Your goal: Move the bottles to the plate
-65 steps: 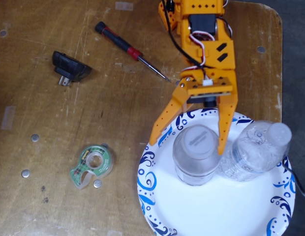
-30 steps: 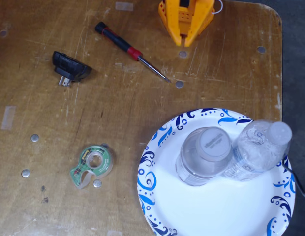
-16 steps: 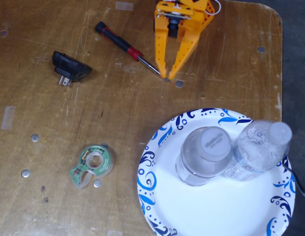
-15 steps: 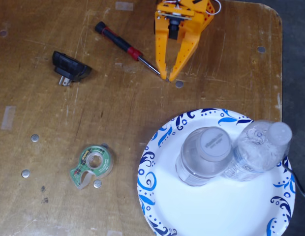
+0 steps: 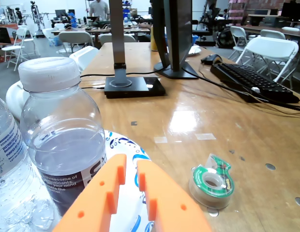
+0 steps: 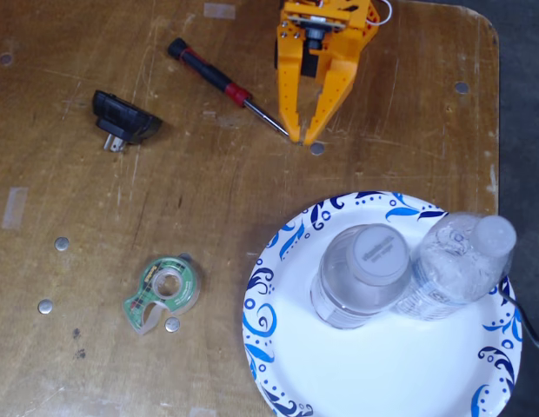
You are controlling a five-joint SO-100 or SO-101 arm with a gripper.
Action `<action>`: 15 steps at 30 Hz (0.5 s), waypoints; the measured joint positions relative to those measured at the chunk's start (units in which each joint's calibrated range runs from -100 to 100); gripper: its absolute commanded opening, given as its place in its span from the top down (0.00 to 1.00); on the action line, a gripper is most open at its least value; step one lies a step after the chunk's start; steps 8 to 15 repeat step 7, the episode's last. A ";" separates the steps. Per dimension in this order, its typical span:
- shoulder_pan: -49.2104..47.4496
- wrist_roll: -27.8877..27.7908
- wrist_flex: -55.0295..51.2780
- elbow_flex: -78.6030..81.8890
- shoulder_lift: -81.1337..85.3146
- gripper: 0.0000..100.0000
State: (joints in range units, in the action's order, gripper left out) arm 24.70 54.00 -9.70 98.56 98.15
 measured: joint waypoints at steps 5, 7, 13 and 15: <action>0.36 0.00 0.17 0.00 0.00 0.96; 0.36 0.00 0.17 0.00 0.00 0.96; 0.36 0.00 0.17 0.00 0.00 0.96; 0.36 0.00 0.17 0.00 0.00 0.96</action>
